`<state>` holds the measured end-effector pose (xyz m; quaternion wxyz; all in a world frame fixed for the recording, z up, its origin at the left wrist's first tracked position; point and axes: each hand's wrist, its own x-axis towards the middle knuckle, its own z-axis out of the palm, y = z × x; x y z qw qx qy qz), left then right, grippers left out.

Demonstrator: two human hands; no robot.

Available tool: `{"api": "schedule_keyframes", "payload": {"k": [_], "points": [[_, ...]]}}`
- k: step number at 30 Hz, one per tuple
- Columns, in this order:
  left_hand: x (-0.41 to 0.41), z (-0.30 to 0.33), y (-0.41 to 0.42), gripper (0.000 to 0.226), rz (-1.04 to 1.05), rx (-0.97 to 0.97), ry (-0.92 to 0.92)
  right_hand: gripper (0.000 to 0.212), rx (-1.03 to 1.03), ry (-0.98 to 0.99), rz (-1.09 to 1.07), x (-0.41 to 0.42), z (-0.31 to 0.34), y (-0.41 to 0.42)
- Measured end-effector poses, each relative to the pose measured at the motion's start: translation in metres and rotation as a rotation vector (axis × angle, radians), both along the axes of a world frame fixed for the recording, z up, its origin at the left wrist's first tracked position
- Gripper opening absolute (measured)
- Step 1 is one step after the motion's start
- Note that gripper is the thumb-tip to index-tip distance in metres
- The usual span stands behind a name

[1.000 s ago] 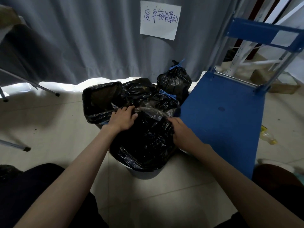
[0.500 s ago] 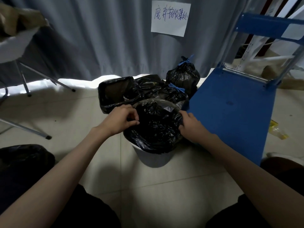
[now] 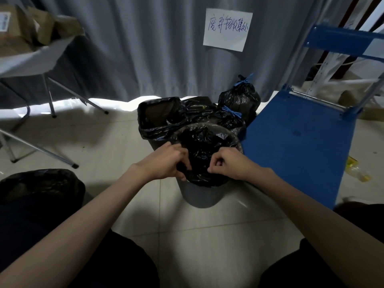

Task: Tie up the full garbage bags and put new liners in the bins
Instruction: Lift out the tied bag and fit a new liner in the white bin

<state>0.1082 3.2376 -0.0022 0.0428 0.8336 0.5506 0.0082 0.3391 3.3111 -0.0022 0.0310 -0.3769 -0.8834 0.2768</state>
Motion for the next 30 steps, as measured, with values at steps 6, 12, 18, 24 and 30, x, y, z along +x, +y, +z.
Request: {"api": "schedule_keyframes", "payload": {"k": [6, 12, 18, 24, 30], "points": [[0.005, -0.005, -0.002, 0.012, -0.008, -0.006, 0.028, 0.02, -0.063, -0.176, 0.05, 0.001, -0.009, 0.0], [0.003, -0.01, -0.014, 0.014, -0.024, 0.037, 0.134, 0.026, -0.061, -0.216, 0.04, 0.003, -0.011, 0.006], [0.02, -0.049, -0.036, 0.02, -0.081, 0.198, 0.346, 0.02, -0.042, -0.186, 0.011, 0.008, -0.015, 0.005], [0.035, -0.036, -0.035, 0.034, -0.041, 0.321, 0.182, 0.03, -0.051, -0.032, -0.15, 0.022, -0.009, 0.016], [0.058, -0.015, -0.011, 0.028, 0.057, 0.316, -0.037, 0.01, -0.114, 0.215, -0.547, 0.042, -0.019, 0.02]]}}
